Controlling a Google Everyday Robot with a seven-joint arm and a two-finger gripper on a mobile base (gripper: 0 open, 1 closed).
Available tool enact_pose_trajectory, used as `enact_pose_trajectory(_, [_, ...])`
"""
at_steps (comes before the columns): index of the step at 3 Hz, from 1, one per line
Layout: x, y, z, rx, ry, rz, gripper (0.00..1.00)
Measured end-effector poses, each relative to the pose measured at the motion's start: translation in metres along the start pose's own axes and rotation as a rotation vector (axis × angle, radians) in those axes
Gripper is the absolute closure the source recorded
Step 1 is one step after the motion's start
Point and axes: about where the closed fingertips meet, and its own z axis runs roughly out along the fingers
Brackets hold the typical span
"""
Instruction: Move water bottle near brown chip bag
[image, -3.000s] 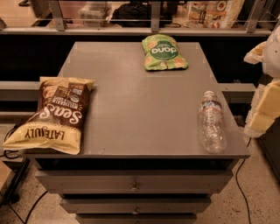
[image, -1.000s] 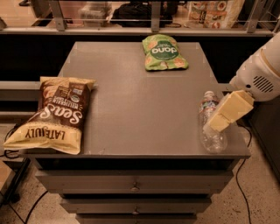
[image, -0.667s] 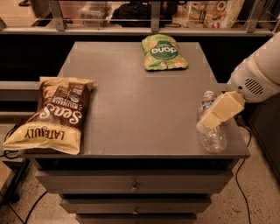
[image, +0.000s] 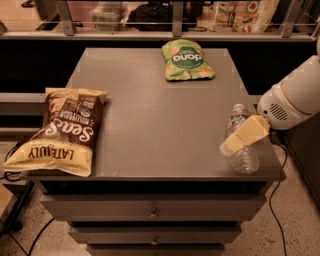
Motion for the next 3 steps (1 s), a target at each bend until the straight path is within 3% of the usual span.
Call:
enact_pose_trajectory(1, [0.0065,-0.0019,0.0186,-0.03,0.015,0.044,0.0])
enact_pose_trajectory(3, [0.0013,0.0023,0.0223,-0.035,0.015,0.055,0.49])
